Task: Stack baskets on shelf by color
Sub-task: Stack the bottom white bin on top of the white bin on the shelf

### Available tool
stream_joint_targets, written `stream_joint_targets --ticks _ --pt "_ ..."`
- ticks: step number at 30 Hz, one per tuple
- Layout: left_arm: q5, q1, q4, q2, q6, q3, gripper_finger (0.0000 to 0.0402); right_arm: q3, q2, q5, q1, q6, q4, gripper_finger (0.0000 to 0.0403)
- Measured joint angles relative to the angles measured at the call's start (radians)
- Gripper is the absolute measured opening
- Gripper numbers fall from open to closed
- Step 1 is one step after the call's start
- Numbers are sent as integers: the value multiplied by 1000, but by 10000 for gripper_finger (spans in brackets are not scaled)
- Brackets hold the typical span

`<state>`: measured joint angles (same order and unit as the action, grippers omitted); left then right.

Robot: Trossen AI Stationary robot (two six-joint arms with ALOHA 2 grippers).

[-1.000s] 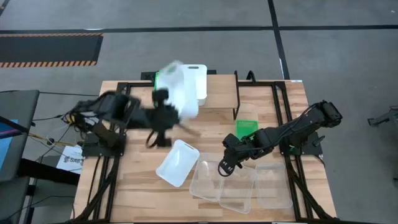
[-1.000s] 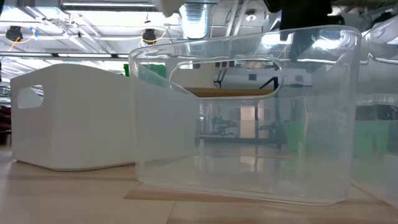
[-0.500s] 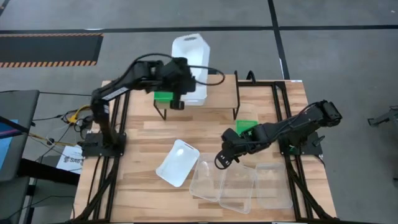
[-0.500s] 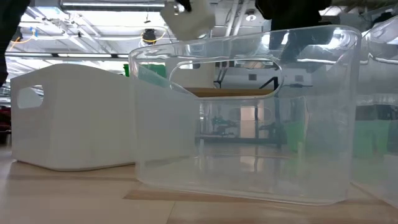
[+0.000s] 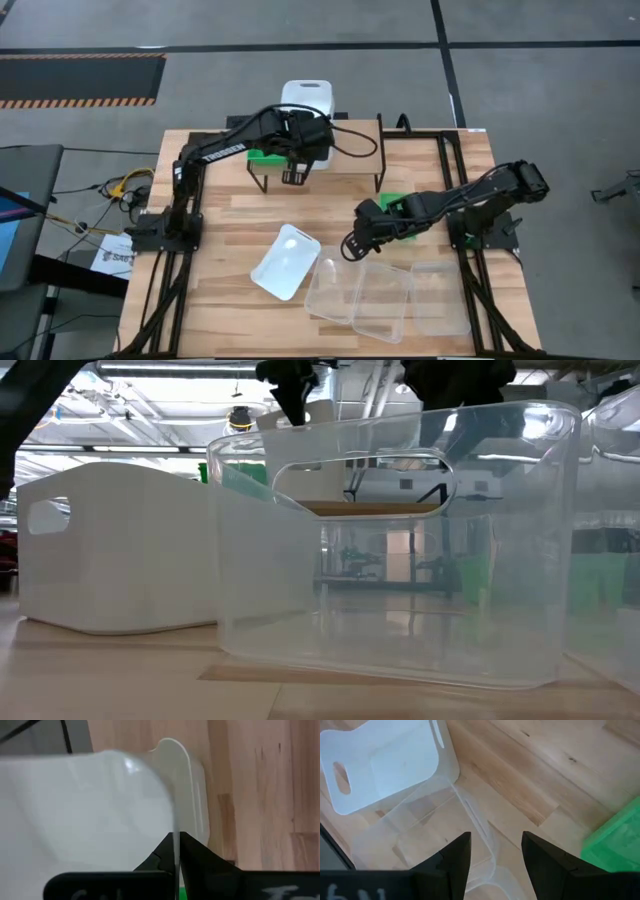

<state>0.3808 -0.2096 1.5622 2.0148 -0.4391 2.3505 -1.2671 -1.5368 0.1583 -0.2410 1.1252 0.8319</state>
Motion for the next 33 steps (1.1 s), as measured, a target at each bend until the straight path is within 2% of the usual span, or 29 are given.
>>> stream_joint_targets --ticks 14,23,33 --pt "0 -4 -3 1 6 0 0 0 0 -4 3 3 -4 201" --pt "-72 -24 -6 1 -8 0 0 0 0 -4 3 2 -4 201" --pt "-90 -27 -15 0 -42 0 0 0 0 -4 3 -1 -4 201"
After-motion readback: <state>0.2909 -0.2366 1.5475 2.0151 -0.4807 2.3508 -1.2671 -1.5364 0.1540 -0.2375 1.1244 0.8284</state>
